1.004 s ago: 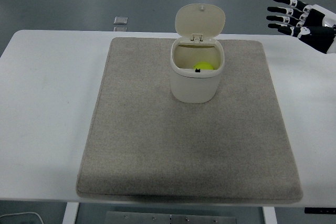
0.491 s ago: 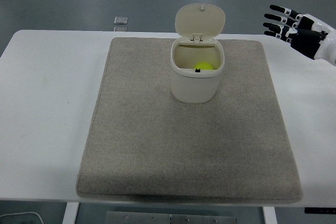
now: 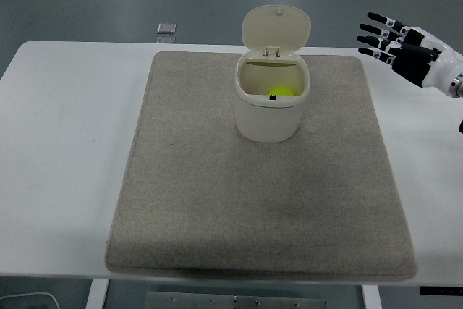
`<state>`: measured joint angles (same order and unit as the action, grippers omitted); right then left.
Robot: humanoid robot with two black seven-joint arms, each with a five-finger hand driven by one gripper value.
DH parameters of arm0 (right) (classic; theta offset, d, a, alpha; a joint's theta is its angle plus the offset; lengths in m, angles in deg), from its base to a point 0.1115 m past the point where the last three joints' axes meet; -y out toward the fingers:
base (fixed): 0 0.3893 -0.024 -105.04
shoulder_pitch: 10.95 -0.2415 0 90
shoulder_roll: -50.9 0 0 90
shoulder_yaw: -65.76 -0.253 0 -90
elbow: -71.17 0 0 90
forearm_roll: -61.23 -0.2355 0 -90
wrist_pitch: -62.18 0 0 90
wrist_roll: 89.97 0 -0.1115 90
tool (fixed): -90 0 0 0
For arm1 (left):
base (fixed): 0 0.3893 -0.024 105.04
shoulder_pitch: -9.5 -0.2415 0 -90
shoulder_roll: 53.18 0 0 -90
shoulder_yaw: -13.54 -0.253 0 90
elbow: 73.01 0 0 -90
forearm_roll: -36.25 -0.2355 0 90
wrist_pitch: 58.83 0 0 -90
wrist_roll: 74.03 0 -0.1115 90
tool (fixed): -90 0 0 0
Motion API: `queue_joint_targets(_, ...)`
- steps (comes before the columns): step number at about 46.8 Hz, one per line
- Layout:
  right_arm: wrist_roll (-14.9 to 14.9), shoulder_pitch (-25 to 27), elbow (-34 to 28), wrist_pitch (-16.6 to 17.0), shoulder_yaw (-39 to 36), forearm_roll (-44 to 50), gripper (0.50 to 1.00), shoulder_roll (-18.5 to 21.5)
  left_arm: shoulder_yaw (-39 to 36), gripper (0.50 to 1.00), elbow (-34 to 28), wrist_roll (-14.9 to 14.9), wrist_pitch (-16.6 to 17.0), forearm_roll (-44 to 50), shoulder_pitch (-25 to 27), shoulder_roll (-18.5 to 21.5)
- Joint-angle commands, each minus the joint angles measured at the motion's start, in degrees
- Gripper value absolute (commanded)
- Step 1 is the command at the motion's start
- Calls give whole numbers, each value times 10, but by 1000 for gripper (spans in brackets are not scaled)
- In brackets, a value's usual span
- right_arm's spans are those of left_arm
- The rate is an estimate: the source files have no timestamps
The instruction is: Pick up the tennis ball and place it in the box.
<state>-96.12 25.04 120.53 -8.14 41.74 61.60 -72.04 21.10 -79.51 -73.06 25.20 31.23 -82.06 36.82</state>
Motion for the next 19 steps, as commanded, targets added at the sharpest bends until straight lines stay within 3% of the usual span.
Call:
queue_joint_targets(1, 0, 6, -1, 0, -2, -1, 897, 5, 0, 992, 0, 0, 0, 0, 0, 0)
queue_joint_targets(19, -4, 12, -1, 0, -2, -3, 897, 5, 0, 992, 0, 0, 0, 0, 0, 0)
